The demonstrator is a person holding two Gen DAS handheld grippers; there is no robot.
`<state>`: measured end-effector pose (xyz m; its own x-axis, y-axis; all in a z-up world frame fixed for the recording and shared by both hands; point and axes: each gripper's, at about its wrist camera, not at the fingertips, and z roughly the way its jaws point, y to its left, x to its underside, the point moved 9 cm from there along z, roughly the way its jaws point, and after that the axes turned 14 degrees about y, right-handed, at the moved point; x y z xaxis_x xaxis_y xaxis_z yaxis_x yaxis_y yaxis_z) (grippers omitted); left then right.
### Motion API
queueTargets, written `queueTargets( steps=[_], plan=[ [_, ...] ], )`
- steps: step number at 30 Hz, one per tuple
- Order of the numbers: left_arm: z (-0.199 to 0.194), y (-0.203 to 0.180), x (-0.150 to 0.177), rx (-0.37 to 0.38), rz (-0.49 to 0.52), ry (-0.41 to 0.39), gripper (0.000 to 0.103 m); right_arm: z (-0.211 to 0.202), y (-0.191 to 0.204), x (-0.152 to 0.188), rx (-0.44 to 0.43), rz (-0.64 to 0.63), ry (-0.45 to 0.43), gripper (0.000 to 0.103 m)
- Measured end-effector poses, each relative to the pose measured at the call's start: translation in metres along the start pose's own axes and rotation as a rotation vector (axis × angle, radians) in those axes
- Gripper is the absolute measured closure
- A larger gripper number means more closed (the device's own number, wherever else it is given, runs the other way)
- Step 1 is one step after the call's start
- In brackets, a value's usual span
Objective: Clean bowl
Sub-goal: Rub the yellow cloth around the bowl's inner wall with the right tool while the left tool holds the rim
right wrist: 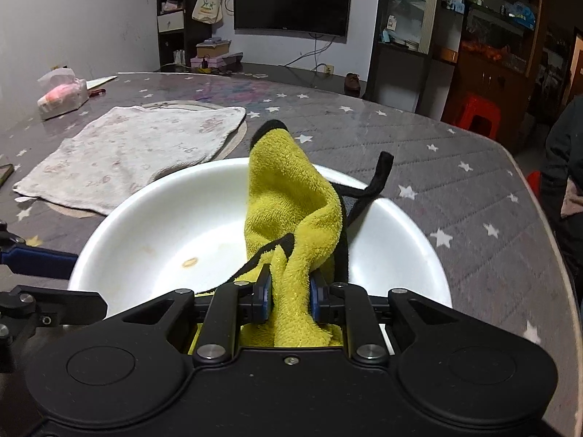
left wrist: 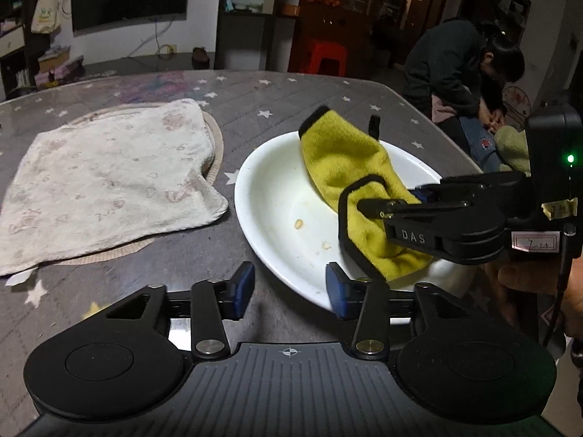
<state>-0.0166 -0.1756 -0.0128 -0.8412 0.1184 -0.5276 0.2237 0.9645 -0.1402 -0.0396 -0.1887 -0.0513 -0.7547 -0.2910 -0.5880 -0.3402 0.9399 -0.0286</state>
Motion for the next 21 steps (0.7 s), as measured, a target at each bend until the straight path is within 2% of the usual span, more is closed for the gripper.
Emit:
queueTargets(
  steps=[4, 12, 14, 17, 21],
  plan=[
    [-0.004, -0.002, 0.009, 0.035, -0.069, 0.008, 0.05, -0.009, 0.005, 0.01, -0.027, 0.004, 0.014, 0.082],
    [0.001, -0.005, 0.01, 0.049, -0.114, 0.026, 0.05, -0.023, 0.003, 0.024, -0.018, -0.023, 0.037, 0.082],
    [0.005, -0.006, 0.009, 0.056, -0.122, 0.03, 0.054, -0.023, -0.004, 0.025, -0.013, -0.017, 0.036, 0.082],
    [0.009, -0.007, 0.007, 0.071, -0.132, 0.034, 0.067, -0.02, -0.011, 0.023, 0.004, -0.009, 0.027, 0.082],
    [0.012, -0.006, 0.004, 0.06, -0.137, 0.036, 0.07, -0.012, -0.018, 0.017, 0.031, -0.014, 0.013, 0.082]
  ],
)
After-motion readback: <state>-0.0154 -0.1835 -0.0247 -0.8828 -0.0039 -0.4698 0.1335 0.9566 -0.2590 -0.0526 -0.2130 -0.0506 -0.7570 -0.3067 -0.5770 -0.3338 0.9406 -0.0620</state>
